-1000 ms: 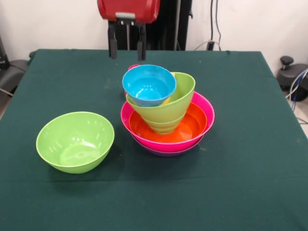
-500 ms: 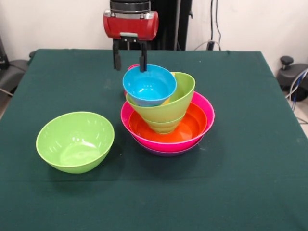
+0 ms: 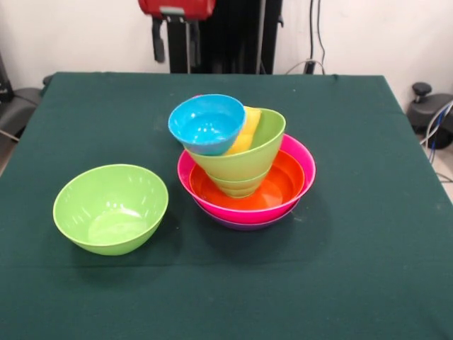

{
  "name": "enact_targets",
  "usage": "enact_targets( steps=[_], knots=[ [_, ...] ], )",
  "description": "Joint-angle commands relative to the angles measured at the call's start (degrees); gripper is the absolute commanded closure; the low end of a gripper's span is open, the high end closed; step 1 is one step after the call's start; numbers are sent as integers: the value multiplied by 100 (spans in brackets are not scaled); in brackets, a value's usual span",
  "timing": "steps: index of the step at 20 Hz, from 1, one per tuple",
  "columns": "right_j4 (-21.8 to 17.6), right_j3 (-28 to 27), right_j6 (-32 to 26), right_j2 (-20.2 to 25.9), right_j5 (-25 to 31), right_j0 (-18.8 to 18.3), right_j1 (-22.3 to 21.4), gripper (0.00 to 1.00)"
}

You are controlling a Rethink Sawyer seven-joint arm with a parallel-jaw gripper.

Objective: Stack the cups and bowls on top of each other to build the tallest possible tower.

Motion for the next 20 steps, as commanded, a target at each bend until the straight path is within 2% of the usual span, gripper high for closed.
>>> enact_targets(
  steps=[1, 3, 9, 12, 15, 17, 20],
  knots=[
    [590, 1218, -754, 949, 283, -329, -1003, 0],
    [545, 1323, -662, 968, 193, -342, -1031, 0],
    [-364, 1116, -145, 337, -313, 59, -452, 0],
    [-633, 986, -89, 149, -432, 135, -250, 0],
    [-692, 760, -411, 319, -248, -143, -93, 0],
    [-588, 519, -758, 582, 31, -443, 46, 0],
    [-422, -61, -1138, 812, 574, -603, 168, 0]
  ],
)
